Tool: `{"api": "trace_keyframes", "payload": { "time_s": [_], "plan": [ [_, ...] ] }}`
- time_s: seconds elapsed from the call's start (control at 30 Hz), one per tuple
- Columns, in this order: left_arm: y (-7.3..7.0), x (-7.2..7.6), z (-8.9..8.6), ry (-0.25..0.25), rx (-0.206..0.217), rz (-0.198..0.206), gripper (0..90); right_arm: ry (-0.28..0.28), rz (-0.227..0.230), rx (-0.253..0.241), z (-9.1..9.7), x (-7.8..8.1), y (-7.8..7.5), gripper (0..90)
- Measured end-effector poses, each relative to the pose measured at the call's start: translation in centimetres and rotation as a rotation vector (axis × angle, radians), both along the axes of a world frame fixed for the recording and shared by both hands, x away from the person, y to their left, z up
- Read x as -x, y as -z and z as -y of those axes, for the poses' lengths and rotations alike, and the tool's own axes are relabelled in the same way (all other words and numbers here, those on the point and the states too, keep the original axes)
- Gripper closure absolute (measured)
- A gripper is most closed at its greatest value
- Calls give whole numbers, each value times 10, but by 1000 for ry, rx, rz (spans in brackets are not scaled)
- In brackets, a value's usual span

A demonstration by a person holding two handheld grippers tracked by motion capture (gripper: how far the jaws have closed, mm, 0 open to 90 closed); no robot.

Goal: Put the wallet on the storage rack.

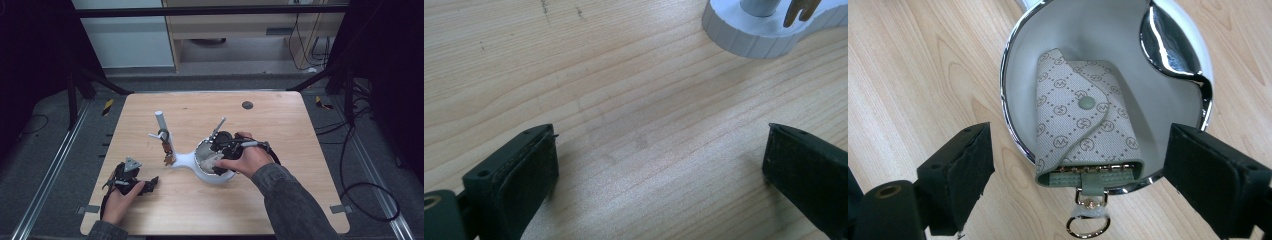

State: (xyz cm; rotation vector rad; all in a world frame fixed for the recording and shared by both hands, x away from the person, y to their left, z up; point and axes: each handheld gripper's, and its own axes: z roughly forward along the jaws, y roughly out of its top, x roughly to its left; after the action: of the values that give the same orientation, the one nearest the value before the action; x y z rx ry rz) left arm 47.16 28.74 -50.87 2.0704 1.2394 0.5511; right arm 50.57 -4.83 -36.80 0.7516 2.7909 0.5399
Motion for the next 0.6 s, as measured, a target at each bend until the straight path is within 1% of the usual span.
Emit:
{"api": "trace_keyframes", "payload": {
  "time_s": [0.17, 0.2, 0.23, 0.43, 0.5, 0.6],
  "plan": [
    [0, 0, 0, 0, 0, 0, 8, 4, 13, -11, 5, 2, -2, 96],
    [0, 0, 0, 1, -2, -1, 8, 3, 18, -17, 6, 2, -3, 86],
    [0, 0, 0, 2, -3, -1, 8, 5, 27, -34, 10, 3, -5, 74],
    [0, 0, 0, 2, -3, -1, 8, 12, 46, -47, 19, 6, -8, 66],
    [0, 0, 0, 3, -3, -2, 8, 21, 57, -58, 26, 6, -9, 65],
    [0, 0, 0, 3, -3, -1, 8, 31, 58, -69, 31, 7, -10, 63]
  ]
}}
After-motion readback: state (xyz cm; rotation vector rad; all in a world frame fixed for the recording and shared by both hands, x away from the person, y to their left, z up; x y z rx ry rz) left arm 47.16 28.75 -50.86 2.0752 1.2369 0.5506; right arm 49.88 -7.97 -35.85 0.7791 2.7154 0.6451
